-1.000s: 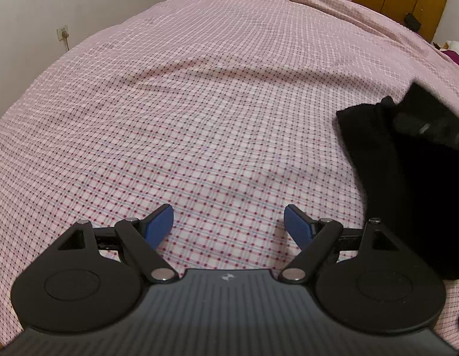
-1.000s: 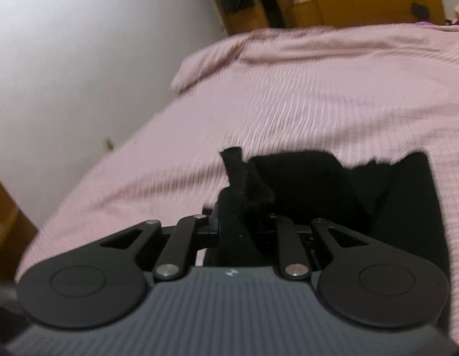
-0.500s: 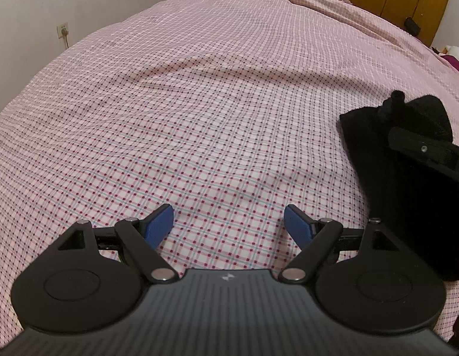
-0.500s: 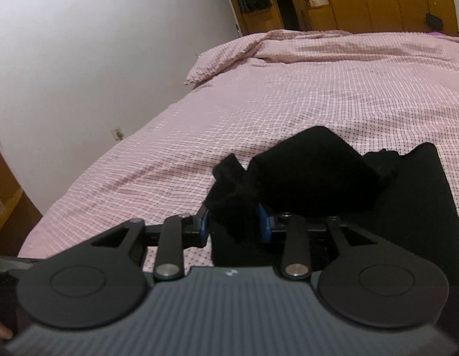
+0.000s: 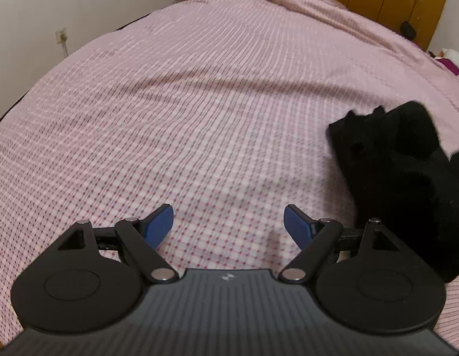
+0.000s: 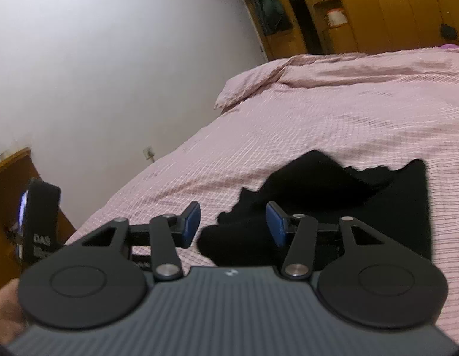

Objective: Fold small clothes

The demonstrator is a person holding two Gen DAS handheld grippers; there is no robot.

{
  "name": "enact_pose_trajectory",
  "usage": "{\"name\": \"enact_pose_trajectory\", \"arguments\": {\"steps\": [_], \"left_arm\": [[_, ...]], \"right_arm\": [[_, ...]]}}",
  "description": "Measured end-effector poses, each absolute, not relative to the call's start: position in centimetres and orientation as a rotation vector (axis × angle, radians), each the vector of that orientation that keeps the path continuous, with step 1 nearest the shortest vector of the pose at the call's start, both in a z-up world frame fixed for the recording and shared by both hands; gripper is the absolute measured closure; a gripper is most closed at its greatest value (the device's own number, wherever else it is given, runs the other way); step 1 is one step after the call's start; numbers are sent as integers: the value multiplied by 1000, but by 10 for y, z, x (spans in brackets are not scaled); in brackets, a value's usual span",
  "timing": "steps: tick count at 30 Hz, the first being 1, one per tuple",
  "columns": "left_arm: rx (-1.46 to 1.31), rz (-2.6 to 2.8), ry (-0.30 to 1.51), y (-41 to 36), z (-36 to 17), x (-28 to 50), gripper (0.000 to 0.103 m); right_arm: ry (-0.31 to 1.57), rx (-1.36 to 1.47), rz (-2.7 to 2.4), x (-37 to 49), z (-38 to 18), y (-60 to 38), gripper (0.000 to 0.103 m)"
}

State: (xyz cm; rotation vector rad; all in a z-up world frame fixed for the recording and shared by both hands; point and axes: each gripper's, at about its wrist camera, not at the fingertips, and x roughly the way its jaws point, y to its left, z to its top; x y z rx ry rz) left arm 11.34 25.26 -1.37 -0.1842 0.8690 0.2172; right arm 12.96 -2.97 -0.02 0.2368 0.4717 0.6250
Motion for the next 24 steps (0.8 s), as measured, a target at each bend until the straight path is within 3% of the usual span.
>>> {"name": "enact_pose_trajectory", "arguments": {"steps": [10,24], "left_arm": [[-130,33,769,194,22,139,18],[-12,-114,720,115,-1,229,18]], "right_arm": [[458,274,295,140,-32,-111,50],[528,331,309,149,-69,-125,49]]}}
